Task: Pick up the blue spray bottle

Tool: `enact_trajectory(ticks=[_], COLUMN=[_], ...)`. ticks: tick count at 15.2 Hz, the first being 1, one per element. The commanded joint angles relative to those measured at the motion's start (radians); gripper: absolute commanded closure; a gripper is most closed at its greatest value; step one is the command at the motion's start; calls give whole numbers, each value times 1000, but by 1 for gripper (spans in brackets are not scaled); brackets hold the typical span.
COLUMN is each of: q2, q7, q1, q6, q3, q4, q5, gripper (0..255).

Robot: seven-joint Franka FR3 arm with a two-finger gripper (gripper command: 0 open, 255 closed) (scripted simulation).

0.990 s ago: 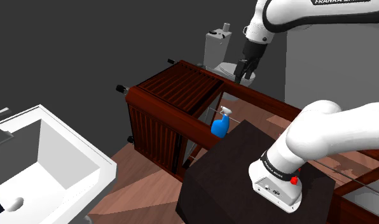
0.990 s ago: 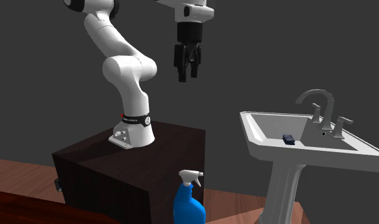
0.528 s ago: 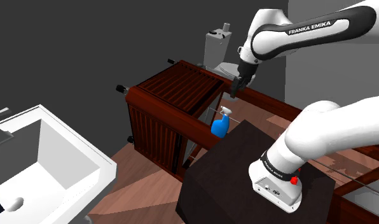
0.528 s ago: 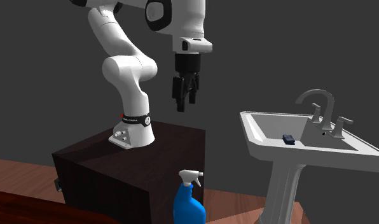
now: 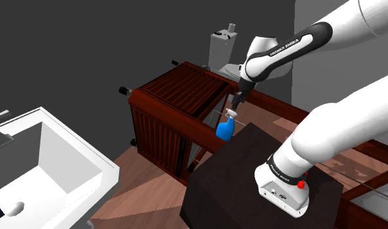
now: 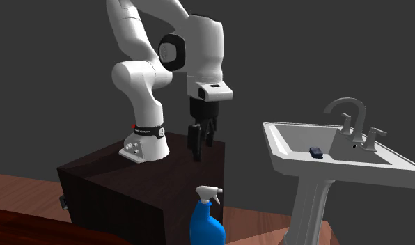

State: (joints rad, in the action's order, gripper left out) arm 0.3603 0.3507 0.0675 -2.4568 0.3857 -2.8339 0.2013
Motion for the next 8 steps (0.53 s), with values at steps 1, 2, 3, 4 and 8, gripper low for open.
enact_trajectory(ticks=[1, 2, 3, 4, 8], q2=[-97, -148, -201, -256, -359], q7=[51, 78, 110, 150, 239], q1=[-5, -13, -25, -38, -59], q6=[-97, -144, -191, -236, -319], q3=[39, 57, 74, 90, 98], q4=[9, 15, 23, 32, 46], q5=[-9, -26, -51, -87, -193], gripper=[0, 0, 0, 0, 0])
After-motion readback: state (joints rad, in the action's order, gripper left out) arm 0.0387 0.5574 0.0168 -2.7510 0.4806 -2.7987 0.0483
